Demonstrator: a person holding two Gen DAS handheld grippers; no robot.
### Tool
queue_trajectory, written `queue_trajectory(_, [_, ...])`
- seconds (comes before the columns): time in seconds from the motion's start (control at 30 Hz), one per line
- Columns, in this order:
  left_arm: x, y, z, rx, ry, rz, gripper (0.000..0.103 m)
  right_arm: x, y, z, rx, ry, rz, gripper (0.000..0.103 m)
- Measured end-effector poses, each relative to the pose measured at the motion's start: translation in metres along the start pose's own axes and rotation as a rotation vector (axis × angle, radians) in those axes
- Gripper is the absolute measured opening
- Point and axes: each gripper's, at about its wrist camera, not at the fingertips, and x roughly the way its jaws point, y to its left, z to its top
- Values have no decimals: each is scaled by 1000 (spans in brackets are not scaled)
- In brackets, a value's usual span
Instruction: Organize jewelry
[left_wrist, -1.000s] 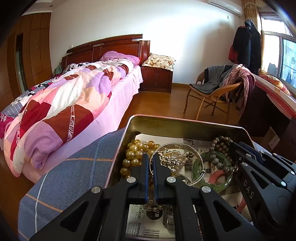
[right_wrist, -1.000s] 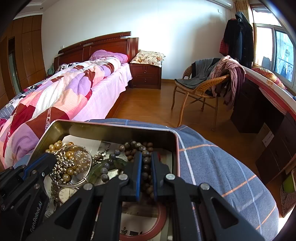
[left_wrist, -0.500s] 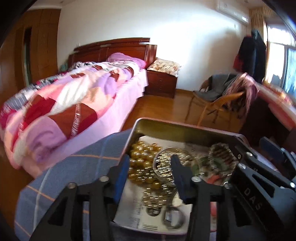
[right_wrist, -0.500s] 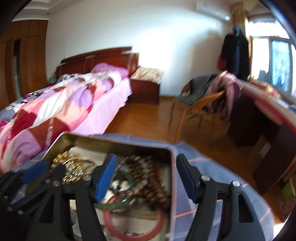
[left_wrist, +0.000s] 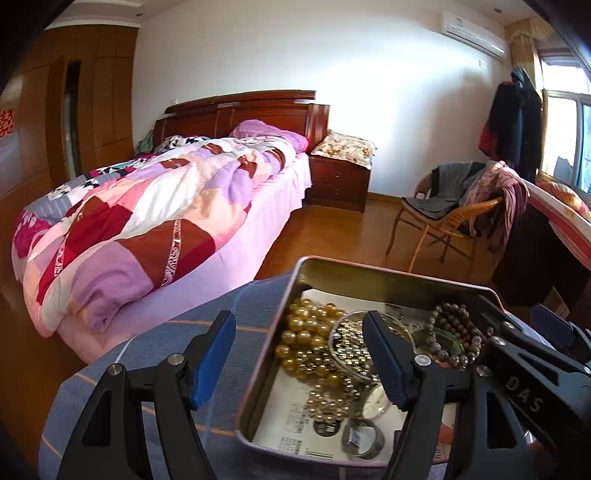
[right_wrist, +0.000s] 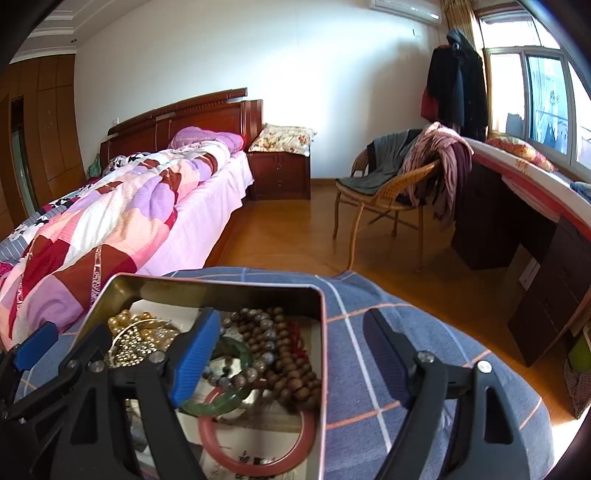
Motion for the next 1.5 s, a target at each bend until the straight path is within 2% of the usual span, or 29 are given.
queue_trajectory(0.07, [-3,5,-1,-13,4,5,71,-4,2,0,6,26,15,88])
queue_trajectory(0.13, [-8,11,-4,-22,9,5,71,-11,2,-5,9,39,32,96])
queue_trajectory(0.2, [-15,16,-11,-30,17,16,71,-19,3,-13,5,46,39,99])
queue_trajectory(0.37, [-36,21,-22,-26,33,27,71,-40,8,-26,-40,55,21,99])
queue_trajectory(0.93, [-134,35,-63,-11,49,30,71,-130,9,-59,-50,31,46,99])
queue_trajectory(1.23, [-169,29,-72,20,22,21,71,-161,1,-79,-47,26,54,102])
queue_trajectory(1.5, [-185,24,-85,42,25,19,72,-177,-3,-91,-42,24,49,102])
